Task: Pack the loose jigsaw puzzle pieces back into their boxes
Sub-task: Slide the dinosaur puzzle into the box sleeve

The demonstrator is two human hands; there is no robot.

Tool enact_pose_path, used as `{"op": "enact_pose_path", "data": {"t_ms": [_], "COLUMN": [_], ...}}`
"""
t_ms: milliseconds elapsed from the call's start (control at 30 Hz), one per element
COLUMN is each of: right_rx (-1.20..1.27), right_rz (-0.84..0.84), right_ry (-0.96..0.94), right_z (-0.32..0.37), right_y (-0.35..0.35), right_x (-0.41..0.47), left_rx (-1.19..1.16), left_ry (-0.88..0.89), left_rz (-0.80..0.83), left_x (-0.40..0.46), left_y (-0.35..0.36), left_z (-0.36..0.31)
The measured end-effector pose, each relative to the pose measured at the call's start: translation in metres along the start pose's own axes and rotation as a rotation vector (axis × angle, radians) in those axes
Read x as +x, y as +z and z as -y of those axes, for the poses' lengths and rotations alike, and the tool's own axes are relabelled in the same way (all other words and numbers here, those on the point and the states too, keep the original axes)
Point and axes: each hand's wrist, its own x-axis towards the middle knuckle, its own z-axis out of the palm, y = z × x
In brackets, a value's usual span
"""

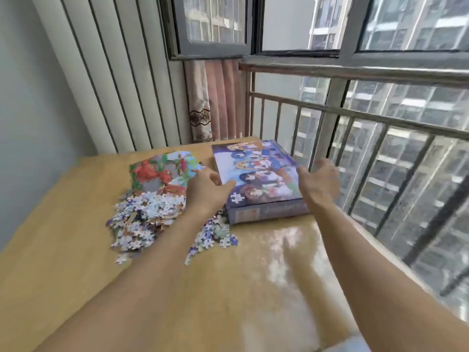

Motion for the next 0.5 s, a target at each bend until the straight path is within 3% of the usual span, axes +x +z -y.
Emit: {"op": "enact_pose_path", "data": {"t_ms": [67, 167, 400, 500], "right_rx": [-0.004, 0.197, 0.166, 0.267], "right_rz": [0.014, 0.098, 0.048, 0.045], "right_ry": [0.171, 0.284, 0.233, 0.245], "right_z": [-0.016, -0.049, -0.054, -0.049], "right_y": [-0.015, -0.023, -0.031, -0.035], "right_x": [-0.019, -0.043, -0.034, -0.026], "left_rx": [0.048, 0.033, -0.104, -0.117], "left_ry": [-0.043, -0.113, -0.147, -0.146], "left_rz": [0.021, 0.038, -0.073, -0.1], "left_x": [-0.024, -0.05, -0.044, -0.039], "left_y": [0.004, 0.02, 0.038, 0.034], "left_z": [0.005, 0.016, 0.021, 0.019]}}
